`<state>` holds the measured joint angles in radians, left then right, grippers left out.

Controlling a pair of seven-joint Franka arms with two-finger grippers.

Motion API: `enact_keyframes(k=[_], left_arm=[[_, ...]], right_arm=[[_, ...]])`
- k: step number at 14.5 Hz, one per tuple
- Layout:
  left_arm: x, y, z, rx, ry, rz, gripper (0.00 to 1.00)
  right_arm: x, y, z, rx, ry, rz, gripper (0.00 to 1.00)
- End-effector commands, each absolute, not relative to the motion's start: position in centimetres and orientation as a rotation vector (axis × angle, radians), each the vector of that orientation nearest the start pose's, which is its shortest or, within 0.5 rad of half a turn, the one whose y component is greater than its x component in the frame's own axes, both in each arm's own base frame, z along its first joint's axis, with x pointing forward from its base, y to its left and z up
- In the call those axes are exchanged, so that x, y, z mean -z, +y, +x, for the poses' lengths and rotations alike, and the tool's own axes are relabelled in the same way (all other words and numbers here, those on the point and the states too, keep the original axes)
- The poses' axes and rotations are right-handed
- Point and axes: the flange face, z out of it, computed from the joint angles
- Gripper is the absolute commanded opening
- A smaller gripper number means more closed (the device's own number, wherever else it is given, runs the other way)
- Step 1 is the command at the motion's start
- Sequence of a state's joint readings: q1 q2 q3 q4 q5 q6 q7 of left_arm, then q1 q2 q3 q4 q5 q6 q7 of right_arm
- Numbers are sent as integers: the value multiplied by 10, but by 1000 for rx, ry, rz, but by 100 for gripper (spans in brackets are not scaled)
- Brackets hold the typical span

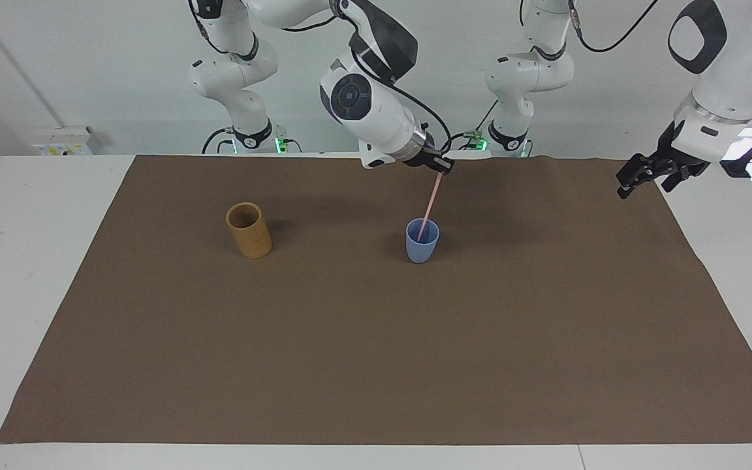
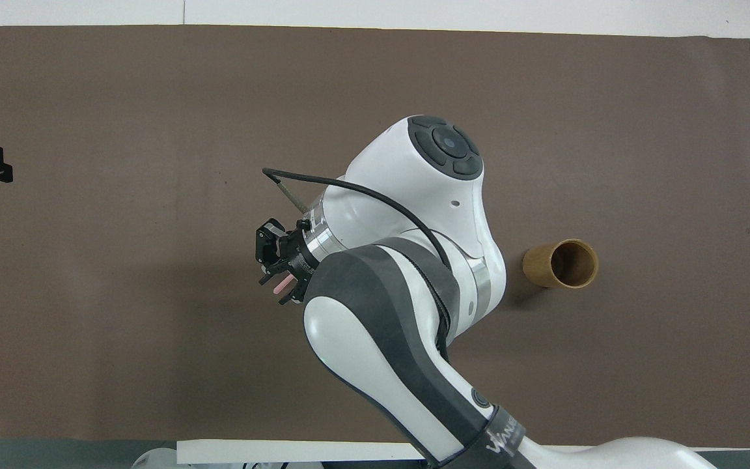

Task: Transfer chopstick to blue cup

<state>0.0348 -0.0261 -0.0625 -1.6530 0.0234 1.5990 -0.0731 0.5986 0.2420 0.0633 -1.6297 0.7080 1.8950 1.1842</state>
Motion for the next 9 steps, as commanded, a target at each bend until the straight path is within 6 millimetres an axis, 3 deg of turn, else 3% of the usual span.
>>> enact_keyframes(k=[1,2,5,7,9], left_arm=[[-604,-11,542,-38,-65,-3106,100],[-604,-11,542,-38,-65,-3106,100],[-604,-11,542,-38,-65,-3106,100],[-604,-11,542,-38,-65,-3106,100],[-604,-11,542,-38,-65,-3106,100]], right_arm=[[-520,422,485,-715,917,-2415,100],[-529,415,491,-715,916,-2412,100],[-568,367,515,-607,891,-2489,100],[-597,324,517,-372,739,-2662,100],[-609,262,530,-220,540,-2830,100]])
